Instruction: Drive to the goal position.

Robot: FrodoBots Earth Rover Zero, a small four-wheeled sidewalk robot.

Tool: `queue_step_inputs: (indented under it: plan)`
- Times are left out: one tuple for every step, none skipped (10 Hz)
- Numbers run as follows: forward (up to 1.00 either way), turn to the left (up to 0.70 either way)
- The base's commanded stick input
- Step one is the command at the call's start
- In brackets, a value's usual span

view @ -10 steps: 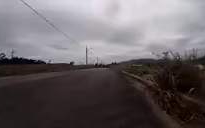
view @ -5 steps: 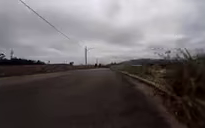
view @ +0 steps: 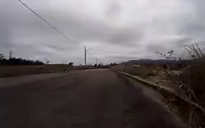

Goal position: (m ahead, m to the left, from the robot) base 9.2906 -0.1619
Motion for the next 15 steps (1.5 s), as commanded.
queue_step_inputs:
  plan:
    - [0.70, 0.00]
    - [0.70, 0.00]
    - [0.70, 0.00]
    - [0.70, 0.00]
    - [0.70, 0.00]
    - [0.70, 0.00]
    - [0.70, 0.00]
    - [0.70, 0.00]
    - [0.70, 0.00]
    - [0.70, 0.00]
    - [0.70, 0.00]
    - [0.70, 0.00]
    - [0.70, 0.00]
    - [0.70, 0.00]
    - [0.70, 0.00]
